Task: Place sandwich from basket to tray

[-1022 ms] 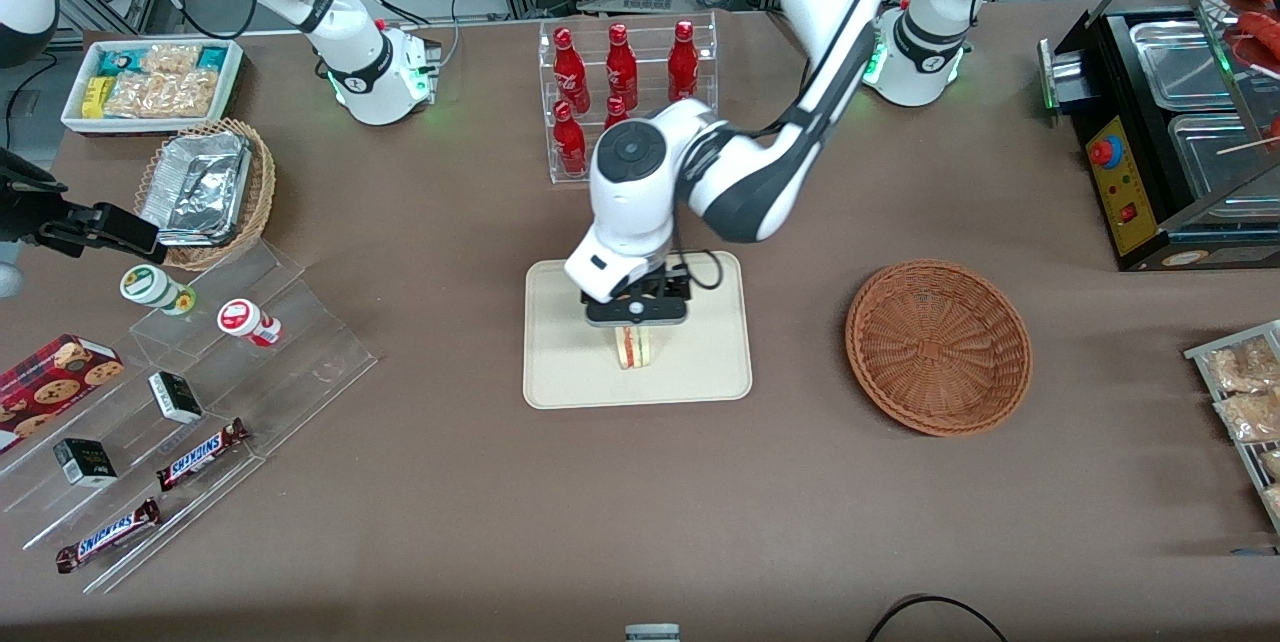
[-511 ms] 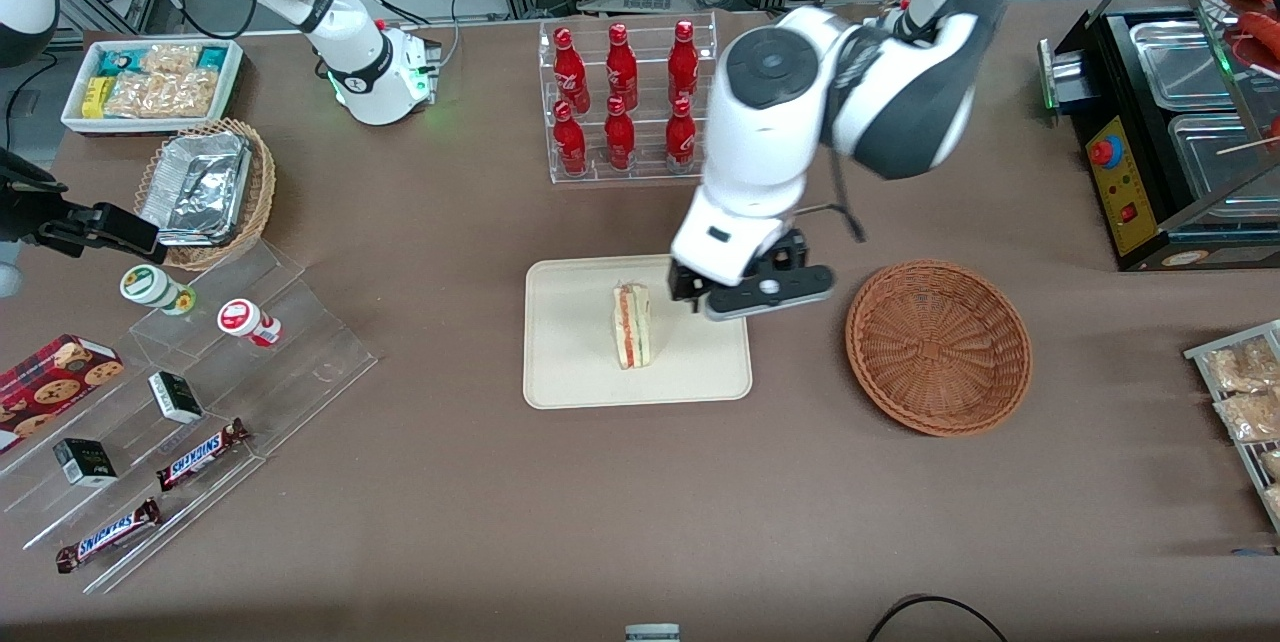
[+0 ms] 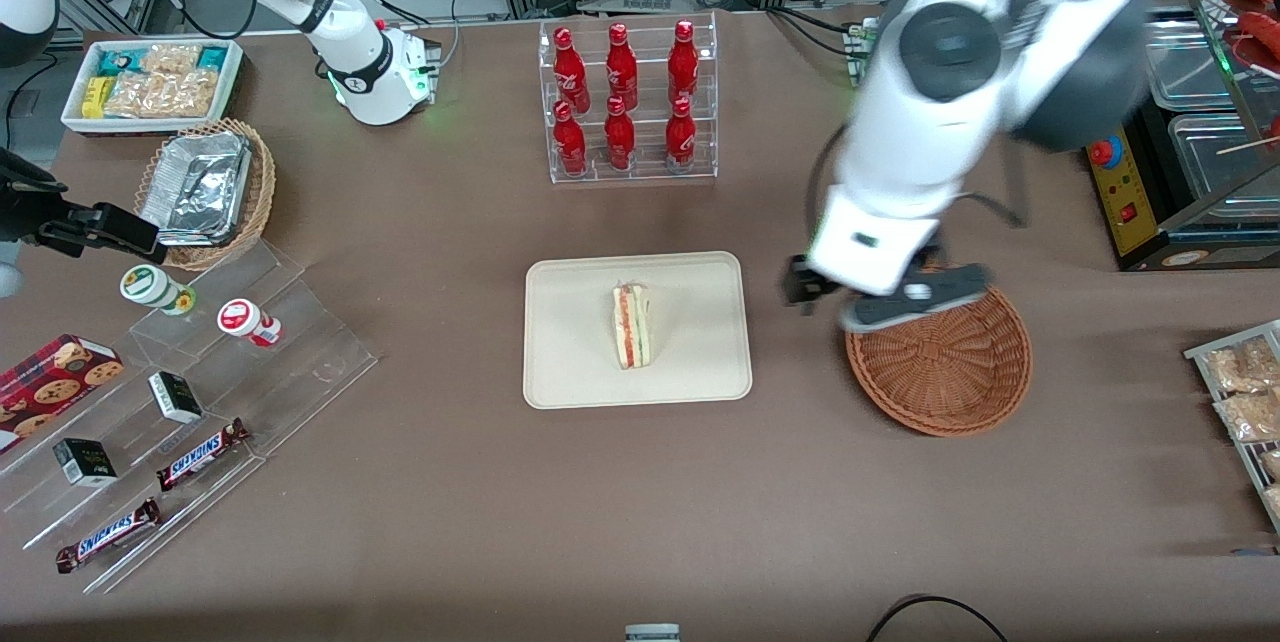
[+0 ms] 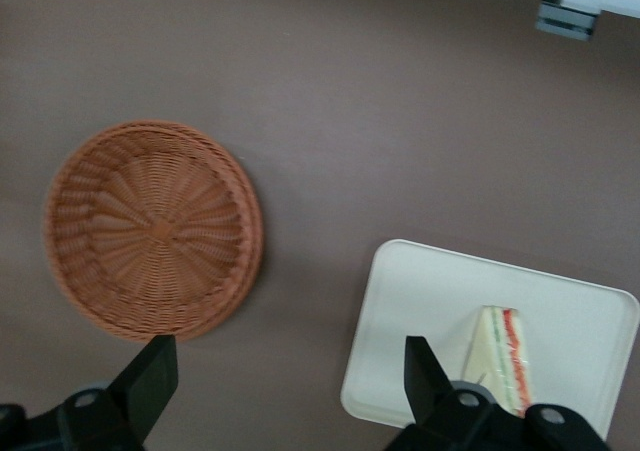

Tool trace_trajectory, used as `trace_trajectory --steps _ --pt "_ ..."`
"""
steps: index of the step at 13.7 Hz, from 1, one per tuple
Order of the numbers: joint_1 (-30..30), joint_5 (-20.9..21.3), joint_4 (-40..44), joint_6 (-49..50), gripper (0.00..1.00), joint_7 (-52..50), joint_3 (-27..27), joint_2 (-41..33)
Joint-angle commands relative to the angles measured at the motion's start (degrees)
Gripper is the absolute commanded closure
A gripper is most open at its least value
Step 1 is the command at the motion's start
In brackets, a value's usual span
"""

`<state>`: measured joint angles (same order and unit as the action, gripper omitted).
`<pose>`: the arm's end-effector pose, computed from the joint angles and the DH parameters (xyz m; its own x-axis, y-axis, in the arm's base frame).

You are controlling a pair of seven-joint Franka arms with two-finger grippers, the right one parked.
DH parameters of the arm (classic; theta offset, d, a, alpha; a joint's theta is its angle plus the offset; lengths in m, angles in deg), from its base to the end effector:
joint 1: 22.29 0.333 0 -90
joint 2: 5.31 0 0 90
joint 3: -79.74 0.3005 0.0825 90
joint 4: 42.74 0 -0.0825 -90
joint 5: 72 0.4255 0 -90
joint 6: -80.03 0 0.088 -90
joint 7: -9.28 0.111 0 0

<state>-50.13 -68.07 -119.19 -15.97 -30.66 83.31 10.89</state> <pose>0.6261 -0.2808 0.5563 0.9605 0.2596 0.1000 0.2635 -0.9642 -0.0282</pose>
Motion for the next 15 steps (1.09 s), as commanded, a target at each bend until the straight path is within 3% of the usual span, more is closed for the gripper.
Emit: trace_trajectory --steps 1,10,15 --pt "3.92 -0.41 -2.82 2.04 0.00 6.51 -0.58 -4.41" --pt "17.81 -4.80 -17.40 4.24 0.00 32.35 -0.58 -19.34" --pt "20.98 -4.81 -24.62 4.42 0.00 35.55 -0.58 -26.48"
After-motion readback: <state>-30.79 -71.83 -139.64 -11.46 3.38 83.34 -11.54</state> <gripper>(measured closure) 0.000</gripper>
